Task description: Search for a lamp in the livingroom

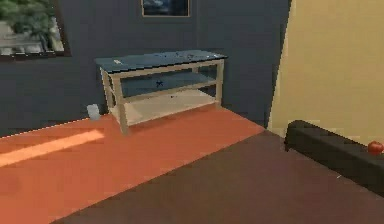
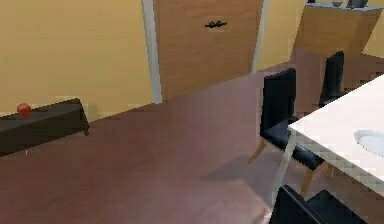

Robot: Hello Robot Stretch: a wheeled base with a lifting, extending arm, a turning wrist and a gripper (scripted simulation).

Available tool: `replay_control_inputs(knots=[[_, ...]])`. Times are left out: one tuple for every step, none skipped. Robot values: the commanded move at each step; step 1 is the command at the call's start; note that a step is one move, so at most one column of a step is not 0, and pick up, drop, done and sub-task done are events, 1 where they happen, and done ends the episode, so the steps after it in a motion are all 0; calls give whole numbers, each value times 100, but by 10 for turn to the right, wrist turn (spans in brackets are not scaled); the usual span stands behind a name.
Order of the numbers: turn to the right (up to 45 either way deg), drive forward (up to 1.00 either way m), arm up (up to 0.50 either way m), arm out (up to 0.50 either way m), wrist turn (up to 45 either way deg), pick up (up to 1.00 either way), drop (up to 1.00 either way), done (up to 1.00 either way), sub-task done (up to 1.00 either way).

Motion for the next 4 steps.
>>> replay_control_inputs(knots=[[0,100,0,0,0,0,0,0,0],[30,0,0,0,0,0,0,0,0],[0,100,0,0,0,0,0,0,0],[0,5,0,0,0,0,0,0,0]])
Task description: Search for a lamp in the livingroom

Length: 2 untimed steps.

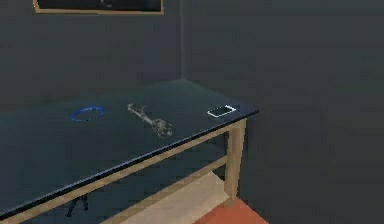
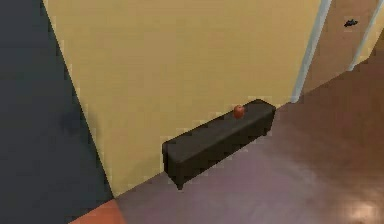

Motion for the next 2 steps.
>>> replay_control_inputs(knots=[[-150,0,0,0,0,0,0,0,0],[0,0,0,0,0,0,0,100,0]])
